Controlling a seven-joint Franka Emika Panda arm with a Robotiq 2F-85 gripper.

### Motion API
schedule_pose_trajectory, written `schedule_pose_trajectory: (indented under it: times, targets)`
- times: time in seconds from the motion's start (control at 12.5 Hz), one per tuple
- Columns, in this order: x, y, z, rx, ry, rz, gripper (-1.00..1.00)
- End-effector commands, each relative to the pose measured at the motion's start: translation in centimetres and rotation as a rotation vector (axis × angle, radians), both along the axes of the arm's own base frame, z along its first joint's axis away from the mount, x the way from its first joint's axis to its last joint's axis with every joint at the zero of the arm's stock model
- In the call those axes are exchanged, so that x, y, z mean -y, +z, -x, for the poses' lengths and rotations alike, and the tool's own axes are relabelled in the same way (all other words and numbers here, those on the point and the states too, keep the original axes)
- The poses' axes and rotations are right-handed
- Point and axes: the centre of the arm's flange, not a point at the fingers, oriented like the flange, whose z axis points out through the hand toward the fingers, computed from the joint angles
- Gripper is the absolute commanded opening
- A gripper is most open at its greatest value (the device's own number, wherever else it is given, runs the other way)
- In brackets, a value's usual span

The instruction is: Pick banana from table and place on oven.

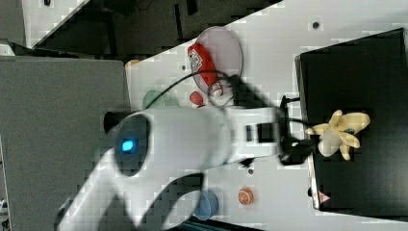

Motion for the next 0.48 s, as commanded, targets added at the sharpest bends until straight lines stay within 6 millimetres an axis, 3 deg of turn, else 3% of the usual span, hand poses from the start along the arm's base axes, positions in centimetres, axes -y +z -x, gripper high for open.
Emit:
schedule_pose_trajectory:
  times: [0.08, 0.32, 0.48]
  targets:
    - [-6.7, 8.7, -0.7, 0.05, 0.116, -0.045, 1.0]
    - [-15.9, 11.2, -1.5, 0.018, -0.024, -0.104, 1.0]
    - [-21.5, 11.9, -1.5, 0.018, -0.129, -0.108, 1.0]
